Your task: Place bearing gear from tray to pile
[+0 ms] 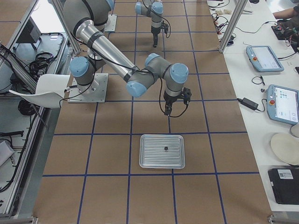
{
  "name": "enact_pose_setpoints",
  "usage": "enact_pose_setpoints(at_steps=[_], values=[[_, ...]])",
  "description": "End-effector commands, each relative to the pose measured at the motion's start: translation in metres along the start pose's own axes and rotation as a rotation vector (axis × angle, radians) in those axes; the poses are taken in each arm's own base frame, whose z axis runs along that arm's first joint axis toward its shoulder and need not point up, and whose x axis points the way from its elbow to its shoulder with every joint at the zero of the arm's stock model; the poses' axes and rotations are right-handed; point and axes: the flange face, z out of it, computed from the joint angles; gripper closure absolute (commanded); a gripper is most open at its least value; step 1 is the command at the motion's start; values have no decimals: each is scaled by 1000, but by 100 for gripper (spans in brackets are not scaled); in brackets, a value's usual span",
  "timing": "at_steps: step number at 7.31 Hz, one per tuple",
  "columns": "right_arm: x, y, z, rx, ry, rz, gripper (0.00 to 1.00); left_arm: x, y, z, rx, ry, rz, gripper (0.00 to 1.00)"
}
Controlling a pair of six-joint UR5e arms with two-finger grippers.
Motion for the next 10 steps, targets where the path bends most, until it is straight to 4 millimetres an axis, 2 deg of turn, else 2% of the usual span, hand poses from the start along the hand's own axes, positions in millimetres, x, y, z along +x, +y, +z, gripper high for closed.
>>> enact_pose_setpoints(at_steps=[1,2,3,4,5,6,7,8,9,10], values=[[74,-4,42,63,54,-40,0,0,2,2,0,-2,1,38],[92,-16,60,81,71,-51,0,0,2,4,-5,-2,-1,56],[105,-32,62,93,86,-51,4,0,2,3,-4,-2,2,69],[115,-44,70,94,87,-50,9,0,2,3,-2,-1,1,76],[121,-52,80,89,83,-49,16,-1,2,1,2,0,-1,92],[121,-51,84,83,79,-49,24,-1,0,-4,12,4,1,100],[122,-50,88,65,92,-50,34,-4,-3,-20,35,11,-2,100],[127,-47,98,15,123,-51,39,-12,-6,-36,54,13,-1,100],[129,-47,108,2,116,-49,40,-47,-22,-53,70,19,-45,100],[133,-45,114,-5,110,-44,40,-103,-36,-63,34,-14,-70,100]])
